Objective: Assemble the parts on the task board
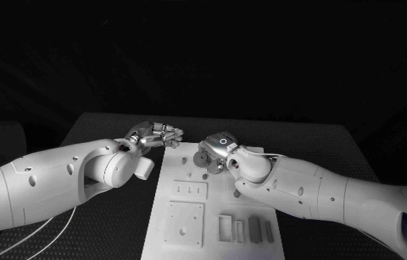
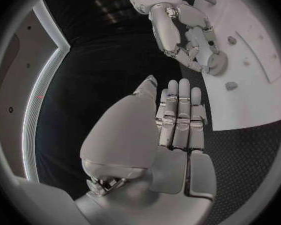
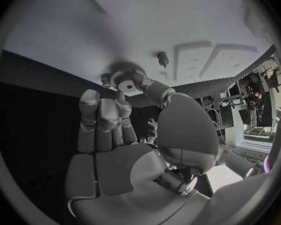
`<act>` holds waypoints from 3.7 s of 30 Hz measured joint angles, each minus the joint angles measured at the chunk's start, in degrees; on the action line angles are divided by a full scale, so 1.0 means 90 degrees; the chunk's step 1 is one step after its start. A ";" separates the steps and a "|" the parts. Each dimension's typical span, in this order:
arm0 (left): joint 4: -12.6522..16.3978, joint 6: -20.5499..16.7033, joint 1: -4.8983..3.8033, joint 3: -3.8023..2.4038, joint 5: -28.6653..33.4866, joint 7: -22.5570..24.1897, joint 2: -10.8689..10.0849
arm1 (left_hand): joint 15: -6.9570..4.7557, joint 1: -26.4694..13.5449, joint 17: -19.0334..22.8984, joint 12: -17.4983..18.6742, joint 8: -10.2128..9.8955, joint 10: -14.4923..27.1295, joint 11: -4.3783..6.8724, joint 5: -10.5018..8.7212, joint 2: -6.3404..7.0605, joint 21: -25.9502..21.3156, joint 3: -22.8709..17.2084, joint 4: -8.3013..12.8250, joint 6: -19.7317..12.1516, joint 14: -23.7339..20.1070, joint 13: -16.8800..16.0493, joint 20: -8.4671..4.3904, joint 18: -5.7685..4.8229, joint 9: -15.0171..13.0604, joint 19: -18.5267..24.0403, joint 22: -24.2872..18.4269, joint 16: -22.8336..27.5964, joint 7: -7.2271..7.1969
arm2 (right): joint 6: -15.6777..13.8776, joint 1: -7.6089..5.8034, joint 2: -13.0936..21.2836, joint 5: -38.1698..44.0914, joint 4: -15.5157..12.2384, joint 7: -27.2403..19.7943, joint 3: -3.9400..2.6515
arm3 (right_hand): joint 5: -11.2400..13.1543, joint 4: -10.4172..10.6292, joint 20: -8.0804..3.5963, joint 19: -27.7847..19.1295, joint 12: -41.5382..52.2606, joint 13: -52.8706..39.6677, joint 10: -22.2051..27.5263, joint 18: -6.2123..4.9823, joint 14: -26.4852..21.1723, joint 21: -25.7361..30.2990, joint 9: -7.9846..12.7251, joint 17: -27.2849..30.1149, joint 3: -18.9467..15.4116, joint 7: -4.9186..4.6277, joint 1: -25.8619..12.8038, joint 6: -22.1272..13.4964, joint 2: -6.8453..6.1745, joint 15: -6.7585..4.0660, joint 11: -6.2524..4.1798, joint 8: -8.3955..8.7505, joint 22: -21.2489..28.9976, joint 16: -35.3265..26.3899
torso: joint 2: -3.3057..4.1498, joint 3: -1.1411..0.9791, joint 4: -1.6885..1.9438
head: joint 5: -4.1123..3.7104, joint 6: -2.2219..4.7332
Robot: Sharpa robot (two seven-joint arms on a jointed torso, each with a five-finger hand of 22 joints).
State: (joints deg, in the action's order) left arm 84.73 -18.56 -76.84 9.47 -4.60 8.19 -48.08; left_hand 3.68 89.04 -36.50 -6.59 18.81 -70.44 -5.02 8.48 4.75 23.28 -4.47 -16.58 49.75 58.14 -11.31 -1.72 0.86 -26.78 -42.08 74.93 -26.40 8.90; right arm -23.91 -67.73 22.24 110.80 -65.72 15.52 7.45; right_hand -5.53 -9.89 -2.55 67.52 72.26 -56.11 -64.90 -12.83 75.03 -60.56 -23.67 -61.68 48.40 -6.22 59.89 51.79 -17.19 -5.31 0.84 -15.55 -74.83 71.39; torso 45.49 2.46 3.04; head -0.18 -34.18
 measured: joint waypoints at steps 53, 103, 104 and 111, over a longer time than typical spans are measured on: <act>-0.0039 -0.0001 0.0000 0.0001 0.0001 0.0000 -0.0069 | 0.0000 0.0000 -0.0023 0.0024 -0.0024 -0.0023 -0.0023 0.0000 0.0000 0.0000 0.0000 0.0000 0.0000 0.0000 -0.0015 0.0000 0.0000 -0.0010 0.0000 -0.0003 0.0024 0.0000 | -0.0618 -0.0147 0.0979 -0.1934 -0.0597 -0.1074 -0.0262 | -0.0390 -0.0311 0.0013 0.0054 0.0106 0.0047 0.0116 0.0000 0.0014 -0.0048 -0.0071 -0.0115 0.0035 -0.0090 -0.0645 -0.0317 0.0256 0.0212 0.0075 -0.0052 -0.0012 -0.0054 | 0.0000 -0.0020 -0.0026 | -0.0002 0.0038; -0.0341 0.0399 0.0006 0.0003 -0.0366 -0.0046 -0.0038 | 0.0023 0.0067 -0.0057 0.0074 -0.0075 -0.0023 -0.0023 -0.0087 0.0067 0.0025 0.0020 0.0016 -0.0023 0.0023 -0.0048 0.0000 0.0000 -0.0032 0.0000 -0.0001 0.0074 0.0023 | 0.1396 0.0082 0.2296 -0.4033 0.0617 -0.2890 -0.0366 | -0.0619 -0.0642 0.1268 -0.2175 -0.3525 0.3554 0.0832 -0.0152 -0.1625 0.3158 -0.0180 0.1659 -0.1712 -0.0230 0.0395 -0.0713 0.0478 0.0715 0.0295 -0.0195 0.0984 -0.3785 | -0.0046 -0.0099 -0.0185 | -0.0109 0.0090; -0.0343 0.0403 0.0006 0.0003 -0.0366 -0.0047 -0.0038 | 0.0023 0.0067 -0.0057 0.0074 -0.0075 -0.0023 -0.0023 -0.0086 0.0067 0.0025 0.0034 0.0001 -0.0023 0.0023 -0.0048 0.0000 0.0000 -0.0032 0.0000 -0.0001 0.0074 0.0023 | 0.1380 0.0092 0.2276 -0.4027 0.0631 -0.2894 -0.0366 | -0.0619 -0.0639 0.1265 -0.2125 -0.3525 0.3557 0.0788 -0.0152 -0.1574 0.3158 -0.0180 0.1639 -0.1715 -0.0230 0.0395 -0.0713 0.0478 0.0703 0.0270 -0.0195 0.0969 -0.3768 | -0.0046 -0.0098 -0.0182 | -0.0109 0.0085; -0.0352 0.0434 0.0006 0.0003 -0.0368 -0.0054 -0.0031 | 0.0023 0.0067 -0.0056 0.0074 -0.0075 -0.0023 -0.0023 -0.0087 0.0067 0.0025 0.0035 0.0001 -0.0023 0.0023 -0.0047 0.0000 0.0000 -0.0037 0.0000 -0.0002 0.0074 0.0023 | 0.1190 0.0163 0.2178 -0.4037 0.0682 -0.2948 -0.0370 | -0.0495 -0.0561 0.1073 -0.1524 -0.2749 0.3038 0.0399 -0.0153 -0.1204 0.2716 -0.0170 0.0931 -0.1958 -0.0157 0.0411 -0.0687 0.0461 0.0471 0.0116 -0.0230 0.0666 -0.2910 | -0.0051 -0.0092 -0.0175 | -0.0107 0.0062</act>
State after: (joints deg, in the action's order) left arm 81.56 -14.65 -76.79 9.50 -7.91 7.70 -48.36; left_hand 3.89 89.64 -37.01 -5.93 18.14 -70.64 -5.23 7.70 5.35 23.50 -4.15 -16.57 49.54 58.35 -11.73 -1.72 0.86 -27.11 -42.08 74.91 -25.73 9.11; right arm -13.20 -66.27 41.83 74.47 -59.58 -11.01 4.12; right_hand -9.98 -14.94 7.11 53.80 47.52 -28.77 -61.31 -14.20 64.20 -36.12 -25.20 -53.30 30.78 -7.64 63.59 45.61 -13.04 -1.07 1.87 -17.62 -68.84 45.20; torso 45.03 1.63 1.47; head -1.14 -33.62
